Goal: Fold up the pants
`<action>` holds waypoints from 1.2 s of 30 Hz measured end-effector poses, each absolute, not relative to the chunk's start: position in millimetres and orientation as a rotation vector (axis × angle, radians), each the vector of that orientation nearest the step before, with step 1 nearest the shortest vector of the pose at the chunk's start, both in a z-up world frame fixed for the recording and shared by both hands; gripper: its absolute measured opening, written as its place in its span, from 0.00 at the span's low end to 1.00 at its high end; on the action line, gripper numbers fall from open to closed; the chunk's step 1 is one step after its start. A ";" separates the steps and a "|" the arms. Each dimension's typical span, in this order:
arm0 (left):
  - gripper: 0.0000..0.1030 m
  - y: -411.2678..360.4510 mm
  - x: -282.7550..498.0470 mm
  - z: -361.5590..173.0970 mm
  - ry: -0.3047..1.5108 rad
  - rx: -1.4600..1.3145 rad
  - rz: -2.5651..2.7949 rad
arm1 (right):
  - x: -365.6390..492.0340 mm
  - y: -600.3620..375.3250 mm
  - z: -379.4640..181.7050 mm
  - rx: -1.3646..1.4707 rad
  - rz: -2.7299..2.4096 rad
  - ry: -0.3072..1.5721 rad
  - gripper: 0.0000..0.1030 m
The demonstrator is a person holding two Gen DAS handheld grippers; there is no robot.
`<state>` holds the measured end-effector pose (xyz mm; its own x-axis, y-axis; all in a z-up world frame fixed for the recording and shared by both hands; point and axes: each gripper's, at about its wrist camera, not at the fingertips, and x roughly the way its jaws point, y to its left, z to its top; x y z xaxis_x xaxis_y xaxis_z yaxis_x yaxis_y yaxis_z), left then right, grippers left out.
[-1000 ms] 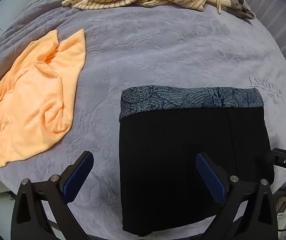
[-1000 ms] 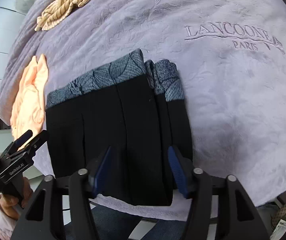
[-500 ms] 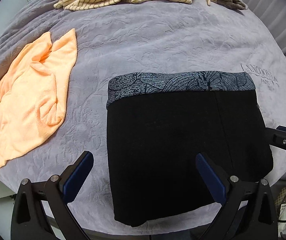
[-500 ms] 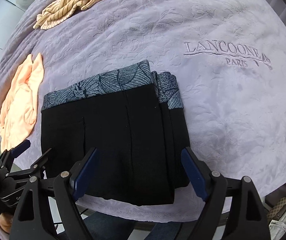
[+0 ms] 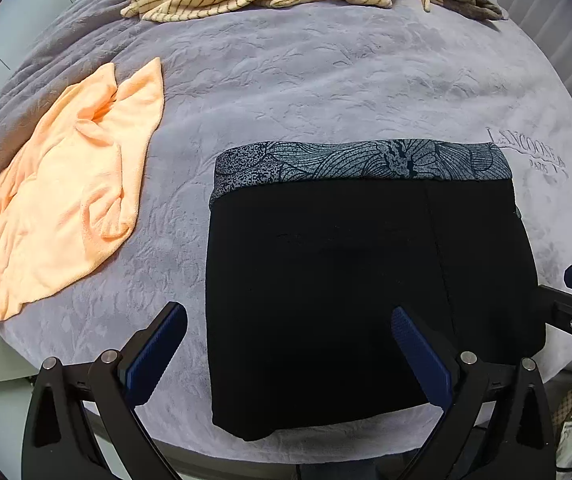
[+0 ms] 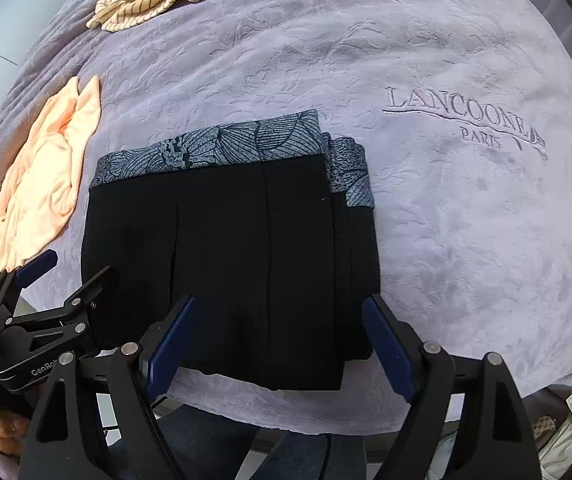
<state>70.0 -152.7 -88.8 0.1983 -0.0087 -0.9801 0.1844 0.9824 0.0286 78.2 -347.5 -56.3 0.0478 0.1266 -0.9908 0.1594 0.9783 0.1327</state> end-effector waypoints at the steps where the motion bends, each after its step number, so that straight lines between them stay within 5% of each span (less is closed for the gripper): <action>1: 1.00 -154.9 67.7 -87.9 1.366 0.145 -0.136 | 76.9 -349.9 -55.9 0.227 -0.030 1.528 0.84; 36: 1.00 -177.0 25.2 -45.5 1.335 0.187 -0.018 | 48.0 -355.9 -23.1 0.108 -0.033 1.466 0.84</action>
<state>25.2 -177.0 -45.5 0.2361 0.0940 -0.9672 0.1202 0.9848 0.1251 48.0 -355.9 -23.1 0.1051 0.0438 -0.9935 0.0886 0.9946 0.0532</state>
